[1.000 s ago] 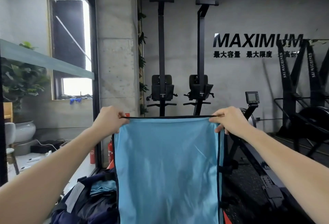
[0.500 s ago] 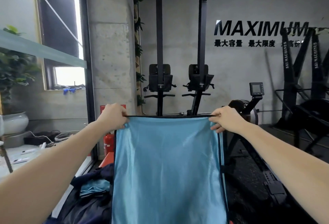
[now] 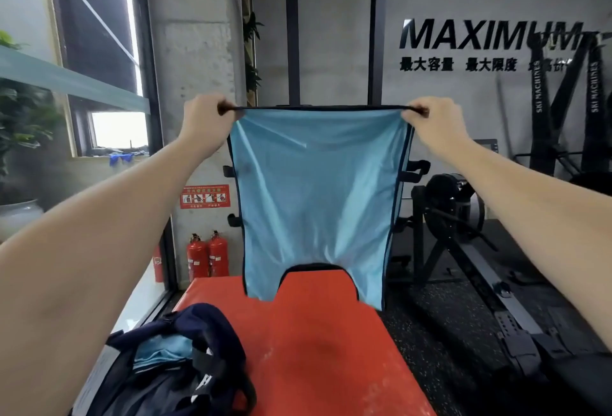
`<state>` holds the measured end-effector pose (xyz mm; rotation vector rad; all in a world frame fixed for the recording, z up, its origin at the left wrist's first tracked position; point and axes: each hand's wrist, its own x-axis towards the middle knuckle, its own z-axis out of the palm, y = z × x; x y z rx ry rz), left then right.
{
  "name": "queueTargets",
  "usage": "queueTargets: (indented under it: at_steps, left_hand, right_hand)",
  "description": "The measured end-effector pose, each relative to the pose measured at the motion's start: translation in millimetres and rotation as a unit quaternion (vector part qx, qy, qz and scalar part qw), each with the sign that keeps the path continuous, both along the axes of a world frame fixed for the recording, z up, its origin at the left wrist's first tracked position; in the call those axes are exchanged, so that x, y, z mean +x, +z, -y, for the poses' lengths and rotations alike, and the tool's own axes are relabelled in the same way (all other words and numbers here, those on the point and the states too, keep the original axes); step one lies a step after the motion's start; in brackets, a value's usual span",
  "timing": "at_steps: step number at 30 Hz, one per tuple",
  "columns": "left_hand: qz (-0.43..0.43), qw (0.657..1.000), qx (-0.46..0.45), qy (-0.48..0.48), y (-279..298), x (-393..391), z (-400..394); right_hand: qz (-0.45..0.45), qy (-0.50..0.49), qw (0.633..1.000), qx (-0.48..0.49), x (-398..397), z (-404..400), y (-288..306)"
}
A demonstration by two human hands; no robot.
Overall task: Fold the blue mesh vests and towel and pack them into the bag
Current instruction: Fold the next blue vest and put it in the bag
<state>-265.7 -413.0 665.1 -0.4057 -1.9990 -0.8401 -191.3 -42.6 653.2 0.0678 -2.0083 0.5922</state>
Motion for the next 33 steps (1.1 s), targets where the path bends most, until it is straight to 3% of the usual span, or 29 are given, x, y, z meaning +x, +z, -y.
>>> queueTargets:
  at_steps: [5,13,18,25,33]
  left_hand:
    - [0.039,0.999,-0.025,-0.011,-59,16,17]
    - [0.206,0.975,-0.077,-0.023,-300,104,40]
    - [0.243,0.963,-0.106,-0.042,-395,171,47]
    - [0.305,0.92,-0.232,-0.084,-434,226,57]
    - [0.392,0.902,-0.003,-0.181,-445,237,53]
  right_hand:
    - [0.062,0.048,0.997,0.01,32,2,-54]
    - [0.326,0.066,0.943,0.026,113,6,-273]
    - [0.405,0.08,0.911,0.015,173,14,-367]
    - [0.403,0.058,0.913,0.017,230,6,-414]
    - [0.399,0.046,0.907,-0.126,240,-9,-417]
